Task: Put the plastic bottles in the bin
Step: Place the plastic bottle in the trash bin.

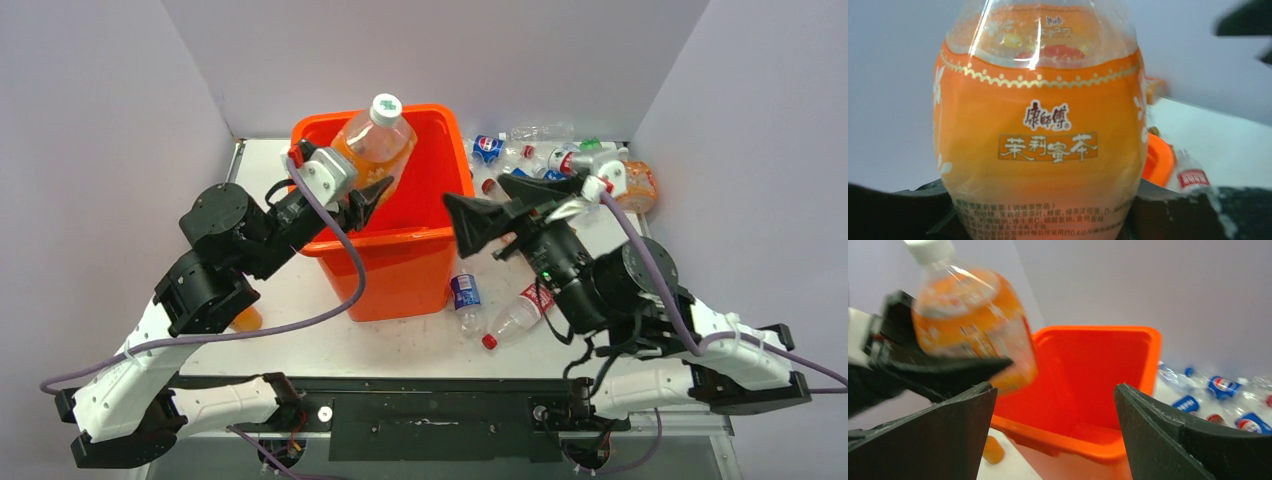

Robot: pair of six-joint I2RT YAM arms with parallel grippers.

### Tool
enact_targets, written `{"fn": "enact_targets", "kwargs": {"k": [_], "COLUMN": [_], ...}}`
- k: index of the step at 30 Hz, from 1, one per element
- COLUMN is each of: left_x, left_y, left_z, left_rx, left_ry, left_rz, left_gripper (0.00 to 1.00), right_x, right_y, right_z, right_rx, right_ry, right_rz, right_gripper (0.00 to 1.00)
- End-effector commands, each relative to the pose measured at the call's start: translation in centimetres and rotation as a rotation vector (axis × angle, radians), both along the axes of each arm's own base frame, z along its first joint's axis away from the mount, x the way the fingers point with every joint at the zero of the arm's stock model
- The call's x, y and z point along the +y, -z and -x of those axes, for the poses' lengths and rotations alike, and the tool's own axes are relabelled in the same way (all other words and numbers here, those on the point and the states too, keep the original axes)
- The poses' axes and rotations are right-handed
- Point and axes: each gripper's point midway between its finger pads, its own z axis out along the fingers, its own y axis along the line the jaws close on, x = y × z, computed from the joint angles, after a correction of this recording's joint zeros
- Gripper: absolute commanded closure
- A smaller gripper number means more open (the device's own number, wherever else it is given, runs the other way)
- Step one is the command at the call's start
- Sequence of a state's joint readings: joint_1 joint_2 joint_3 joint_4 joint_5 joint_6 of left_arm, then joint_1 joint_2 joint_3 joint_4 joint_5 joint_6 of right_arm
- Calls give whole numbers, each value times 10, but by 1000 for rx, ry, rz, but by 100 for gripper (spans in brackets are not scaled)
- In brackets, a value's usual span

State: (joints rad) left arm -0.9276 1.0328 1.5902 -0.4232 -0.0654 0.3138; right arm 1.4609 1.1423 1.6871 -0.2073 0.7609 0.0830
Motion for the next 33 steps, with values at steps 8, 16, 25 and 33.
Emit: {"fn": "enact_targets", "kwargs": {"k": [8,16,25,33], "left_x": [39,40,41,72], "left_y": [0,54,75,12], "left_z": [-79,-122,-119,-86], "left_rx": [101,325,372,232], "left_ry": [-432,-416,-425,-407], "left_rz": [173,209,193,421], "left_gripper": [79,81,7,4], "right_x": [-120,-119,-129,-151], "right_y": [72,132,195,208], "right_z": [-14,-17,-24,-20], "right_rx": [76,116,231,276], "right_ry": [257,295,473,459], "right_rz": [-130,-56,0,-36], "right_gripper": [10,10,10,10]}}
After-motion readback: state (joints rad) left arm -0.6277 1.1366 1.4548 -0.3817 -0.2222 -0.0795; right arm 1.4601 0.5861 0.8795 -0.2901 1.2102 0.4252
